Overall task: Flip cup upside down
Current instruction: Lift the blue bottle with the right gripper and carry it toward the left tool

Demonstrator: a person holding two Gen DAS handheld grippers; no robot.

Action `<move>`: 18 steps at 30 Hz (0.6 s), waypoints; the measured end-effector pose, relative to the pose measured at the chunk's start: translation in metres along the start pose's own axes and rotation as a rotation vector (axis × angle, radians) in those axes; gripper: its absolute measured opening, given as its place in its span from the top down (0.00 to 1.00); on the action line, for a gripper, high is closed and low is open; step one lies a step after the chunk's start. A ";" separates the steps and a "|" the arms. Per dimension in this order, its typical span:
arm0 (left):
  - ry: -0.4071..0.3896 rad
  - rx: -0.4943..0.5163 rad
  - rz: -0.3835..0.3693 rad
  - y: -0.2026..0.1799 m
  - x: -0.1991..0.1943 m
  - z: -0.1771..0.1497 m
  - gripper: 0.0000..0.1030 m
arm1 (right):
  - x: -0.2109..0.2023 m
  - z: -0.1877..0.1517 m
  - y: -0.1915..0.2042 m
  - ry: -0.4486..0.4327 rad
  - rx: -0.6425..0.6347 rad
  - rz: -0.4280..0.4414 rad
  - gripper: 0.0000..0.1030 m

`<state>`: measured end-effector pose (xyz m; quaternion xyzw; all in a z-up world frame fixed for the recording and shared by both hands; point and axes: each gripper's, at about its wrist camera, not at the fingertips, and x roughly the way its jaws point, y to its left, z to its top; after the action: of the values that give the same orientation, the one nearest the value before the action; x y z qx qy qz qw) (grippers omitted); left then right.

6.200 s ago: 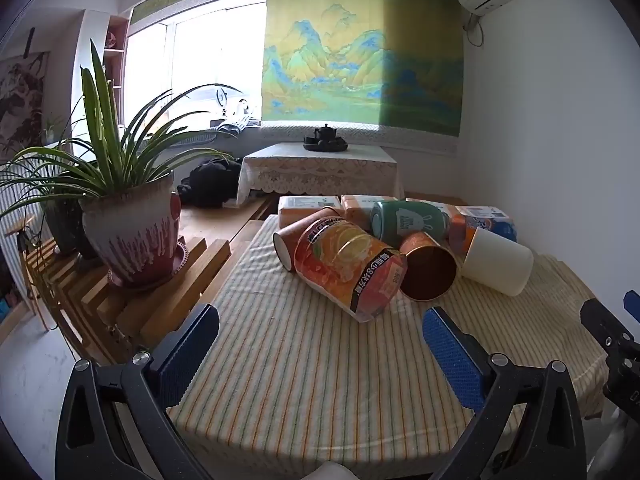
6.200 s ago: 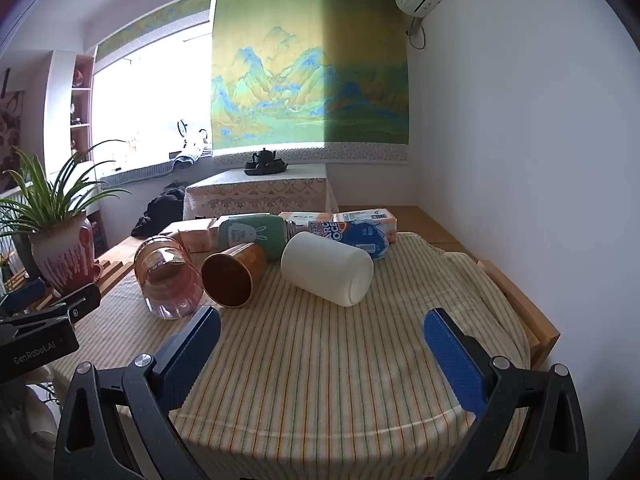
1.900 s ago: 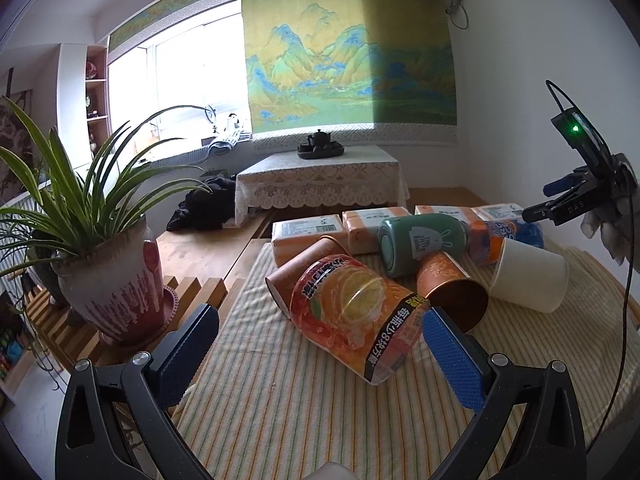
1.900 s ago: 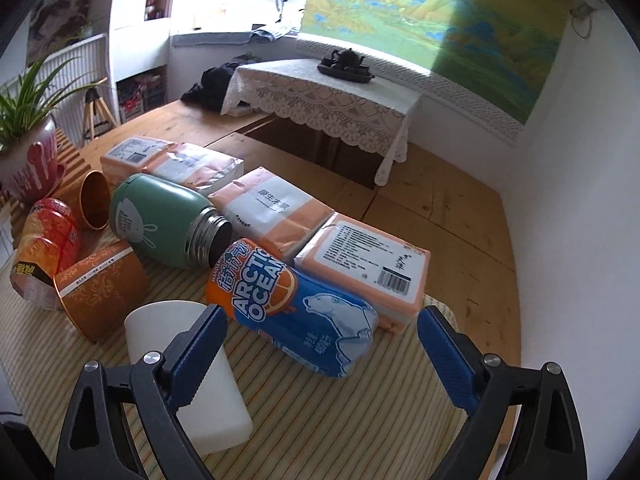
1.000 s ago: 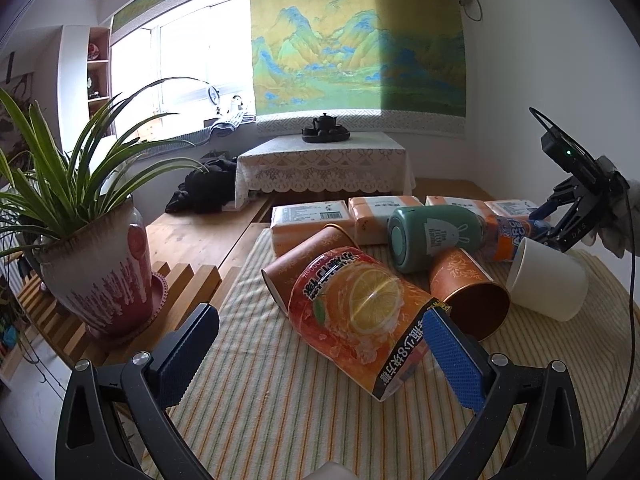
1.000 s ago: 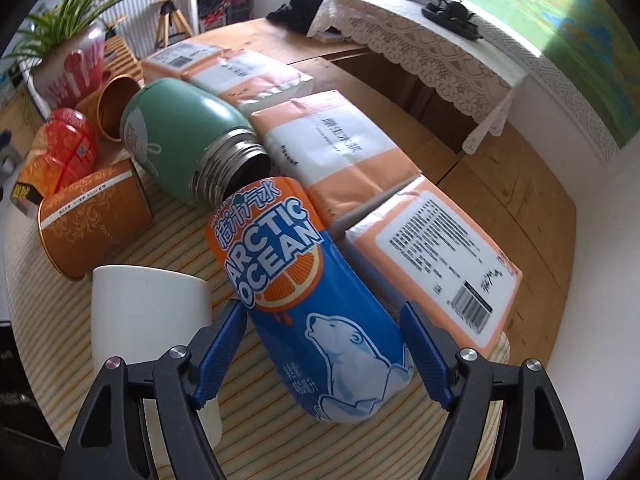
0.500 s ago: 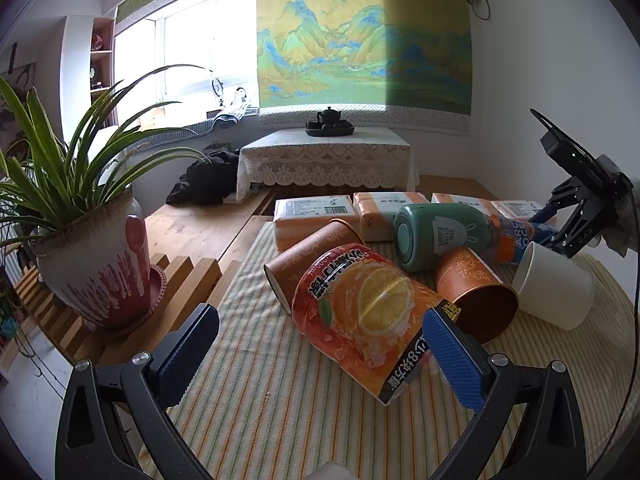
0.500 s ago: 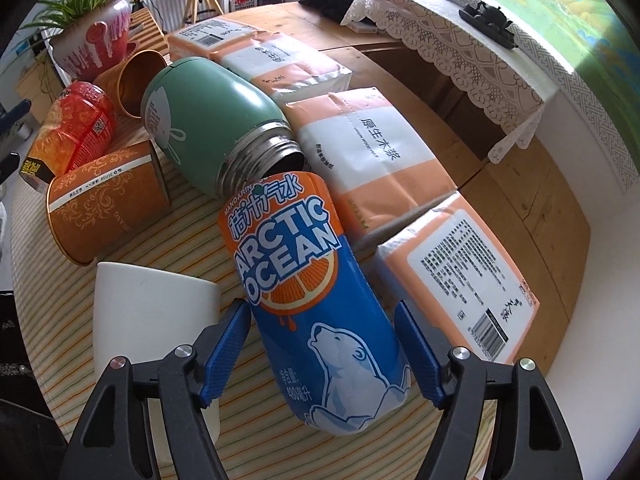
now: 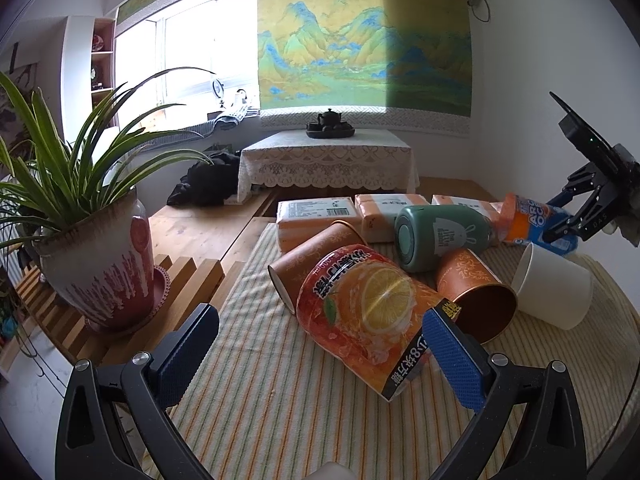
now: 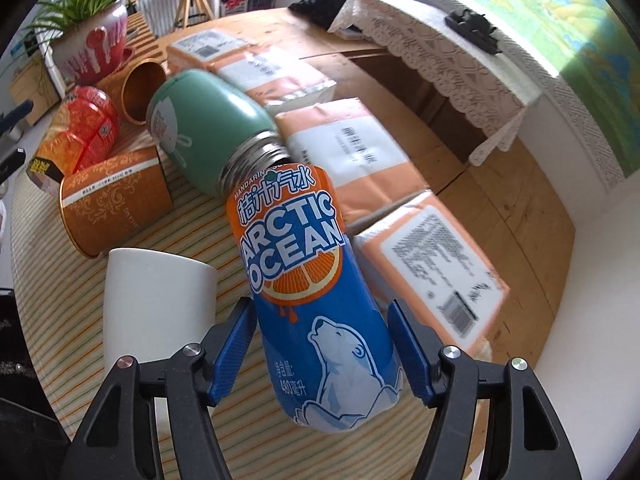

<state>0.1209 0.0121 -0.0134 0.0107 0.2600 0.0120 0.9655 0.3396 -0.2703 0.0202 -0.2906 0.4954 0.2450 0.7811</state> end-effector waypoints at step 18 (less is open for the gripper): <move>-0.061 0.032 -0.007 0.020 -0.072 -0.004 0.00 | -0.102 -0.030 0.143 -0.147 -0.116 0.073 0.38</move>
<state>0.0564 0.0297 0.0199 0.0256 0.2306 0.0039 0.9727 0.1851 -0.1996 0.0734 -0.2984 0.4321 0.3220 0.7877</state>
